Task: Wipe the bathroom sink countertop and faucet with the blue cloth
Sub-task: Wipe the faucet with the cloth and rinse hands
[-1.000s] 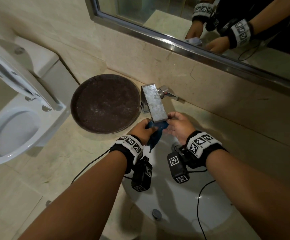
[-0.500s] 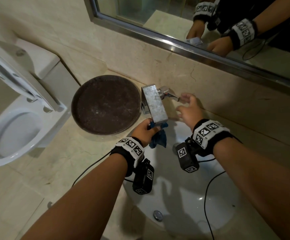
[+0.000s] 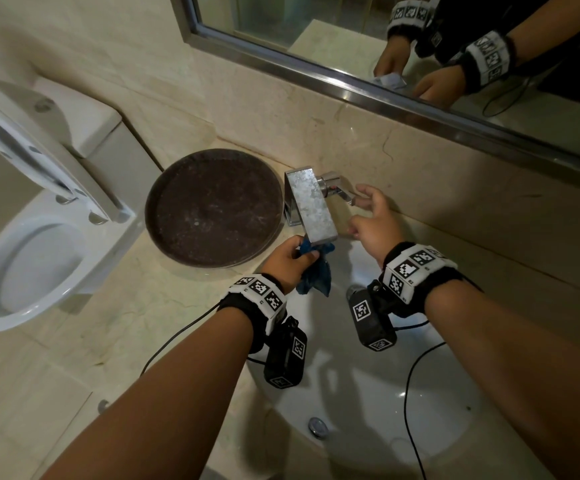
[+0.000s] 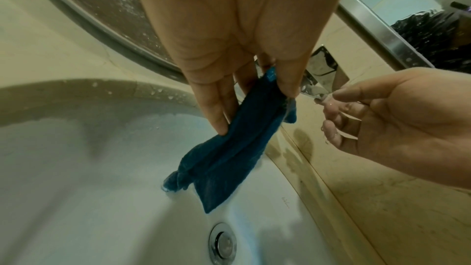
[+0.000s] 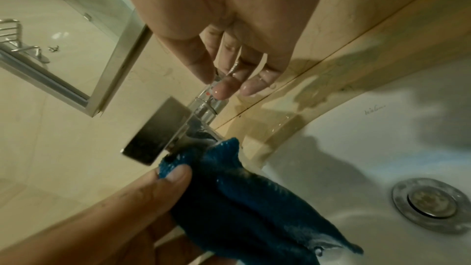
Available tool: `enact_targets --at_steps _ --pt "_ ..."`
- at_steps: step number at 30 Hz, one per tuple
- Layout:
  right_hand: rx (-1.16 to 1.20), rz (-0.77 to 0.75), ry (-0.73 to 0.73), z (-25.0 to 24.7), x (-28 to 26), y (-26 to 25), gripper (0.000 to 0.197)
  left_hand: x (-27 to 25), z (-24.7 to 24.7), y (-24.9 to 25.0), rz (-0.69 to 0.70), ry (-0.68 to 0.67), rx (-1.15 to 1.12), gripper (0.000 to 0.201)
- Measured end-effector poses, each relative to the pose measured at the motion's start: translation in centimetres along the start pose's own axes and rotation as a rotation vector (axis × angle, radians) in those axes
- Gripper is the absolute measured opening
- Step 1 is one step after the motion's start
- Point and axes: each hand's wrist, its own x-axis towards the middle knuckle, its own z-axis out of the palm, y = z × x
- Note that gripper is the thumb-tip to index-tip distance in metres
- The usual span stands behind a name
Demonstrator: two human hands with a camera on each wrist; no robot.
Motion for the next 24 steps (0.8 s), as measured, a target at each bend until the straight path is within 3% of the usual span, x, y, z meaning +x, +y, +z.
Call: enact_targets --at_steps 11,14,16,20,24 --pt "-0.028 0.014 -0.141 -0.2 -2.3 -0.3 0.063 -1.9 -0.2 0.8 0.028 -0.033 0.038 0.018" --pt "0.002 0.058 -0.126 -0.7 -3.8 0.2 0.063 -3.0 -0.5 1.2 0.042 -0.087 0.063 0.008" --pt "-0.033 0.082 -0.127 -0.9 -5.0 1.0 0.060 -3.6 -0.8 1.4 0.046 -0.124 0.077 0.015" --pt "-0.130 0.095 -0.211 -0.9 -7.9 2.3 0.057 -5.4 -0.9 3.4 0.084 -0.217 0.122 0.013" --pt "-0.049 0.123 -0.292 -0.2 -10.9 2.2 0.051 -6.8 -0.6 6.0 0.090 -0.310 0.049 0.010"
